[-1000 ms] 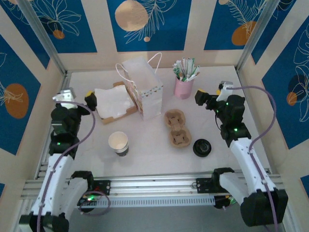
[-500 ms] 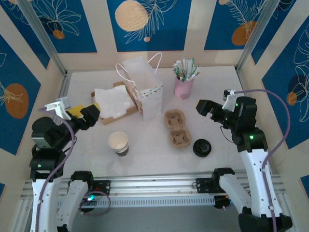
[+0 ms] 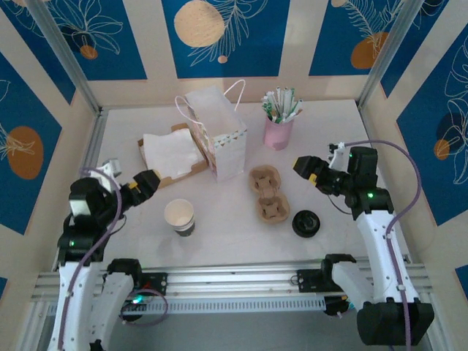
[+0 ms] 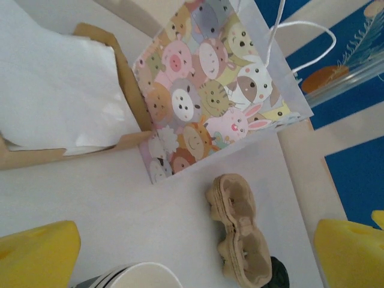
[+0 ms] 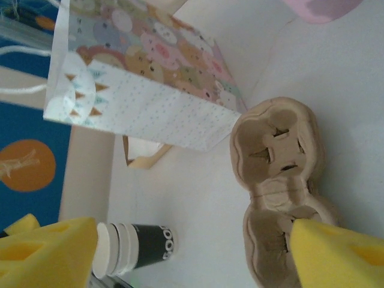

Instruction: Pack the takeout coffee

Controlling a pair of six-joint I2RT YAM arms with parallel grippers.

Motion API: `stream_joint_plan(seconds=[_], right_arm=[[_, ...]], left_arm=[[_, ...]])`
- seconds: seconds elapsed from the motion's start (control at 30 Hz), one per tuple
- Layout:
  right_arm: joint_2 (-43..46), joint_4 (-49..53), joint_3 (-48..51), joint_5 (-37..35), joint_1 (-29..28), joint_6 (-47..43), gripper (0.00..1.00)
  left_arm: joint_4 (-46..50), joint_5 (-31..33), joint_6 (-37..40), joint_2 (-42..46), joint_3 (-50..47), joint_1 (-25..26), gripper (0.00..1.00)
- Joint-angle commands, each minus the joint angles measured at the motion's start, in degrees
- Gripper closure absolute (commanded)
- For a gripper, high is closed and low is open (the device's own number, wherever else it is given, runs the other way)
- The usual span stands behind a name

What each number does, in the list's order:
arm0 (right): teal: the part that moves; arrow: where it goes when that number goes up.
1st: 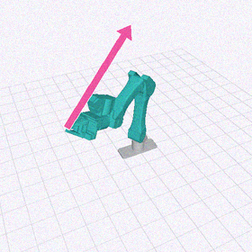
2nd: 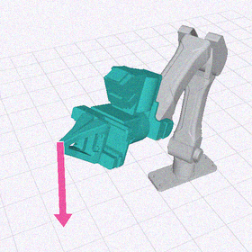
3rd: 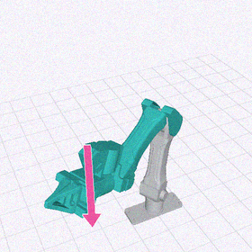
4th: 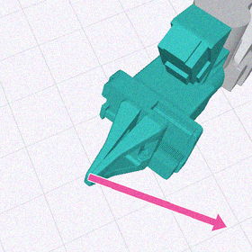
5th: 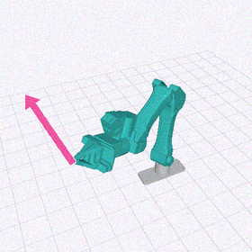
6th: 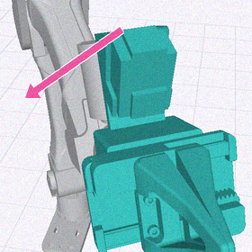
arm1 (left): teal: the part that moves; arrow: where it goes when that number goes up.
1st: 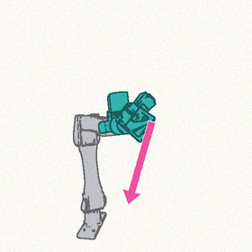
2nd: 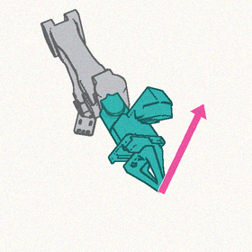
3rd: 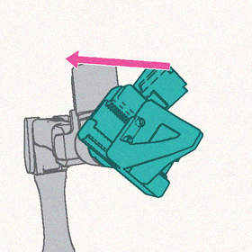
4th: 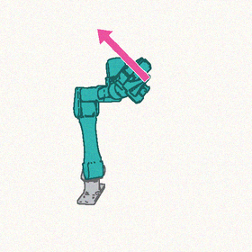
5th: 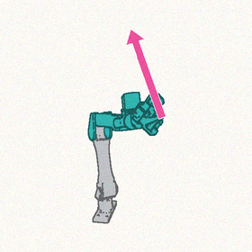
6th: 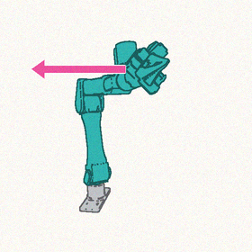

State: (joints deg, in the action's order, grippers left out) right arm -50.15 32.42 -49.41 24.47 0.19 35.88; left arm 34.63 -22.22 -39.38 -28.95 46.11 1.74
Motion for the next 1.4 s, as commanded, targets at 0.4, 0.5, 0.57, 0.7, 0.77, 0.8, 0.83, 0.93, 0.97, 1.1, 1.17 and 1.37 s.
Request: stream_joint_plan(seconds=[0.4,0.5,0.57,0.7,0.77,0.8,0.83,0.93,0.97,1.1,1.17,1.37], right_arm=[[-18.03,15.47,-20.52,-26.34,-39.53,-6.04,0.38],[-24.5,20.55,-27.75,-31.26,-45.99,-6.17,0.4],[-29.24,23.84,-33.17,-32.93,-49.99,-6.3,0.42],[-37.3,28.97,-42.04,-35.09,-55.53,-6.61,0.46],[-40.98,30.59,-45.96,-34.89,-57.44,-6.85,0.48],[-42.36,31.01,-47.58,-34.55,-58.06,-6.95,0.49],[-44.18,31.65,-49.35,-34.18,-58.81,-7.17,0.5],[-48.62,33.66,-54.6,-33.63,-60.65,-7.81,0.53],[-50.04,34.5,-56.41,-33.45,-61.2,-8.16,0.53],[-55.28,38.12,-62.81,-33.26,-62.49,-9.38,0.55],[-57.66,39.9,-65.71,-33.33,-62.8,-10.05,0.56],[-63.49,42.43,-72.0,-32.85,-63.27,-11.41,0.57]], left_arm=[[26.78,10.52,-5.61,1.33,0.65,0.11,0.0],[31.63,12.77,-5.13,3.28,1.25,0.11,0.09],[33.75,12.67,-5.01,4.18,1.1,0.13,0.19],[35.91,11.06,-4.84,4.8,0.04,0.11,0.28],[36.34,10.15,-4.57,5.06,-0.55,0.11,0.31],[36.54,9.83,-4.57,5.11,-0.67,0.1,0.32],[36.52,9.26,-4.48,5.13,-1.08,0.11,0.34],[35.23,5.97,-4.83,5.35,-3.06,0.11,0.39],[33.89,3.88,-5.19,5.56,-4.18,0.06,0.4],[27.81,-3.7,-7.84,6.65,-9.06,0.04,0.46],[25.47,-5.84,-9.06,7.14,-11.18,-0.03,0.49],[25.9,-5.25,-8.3,7.77,-12.41,-0.11,0.53]])
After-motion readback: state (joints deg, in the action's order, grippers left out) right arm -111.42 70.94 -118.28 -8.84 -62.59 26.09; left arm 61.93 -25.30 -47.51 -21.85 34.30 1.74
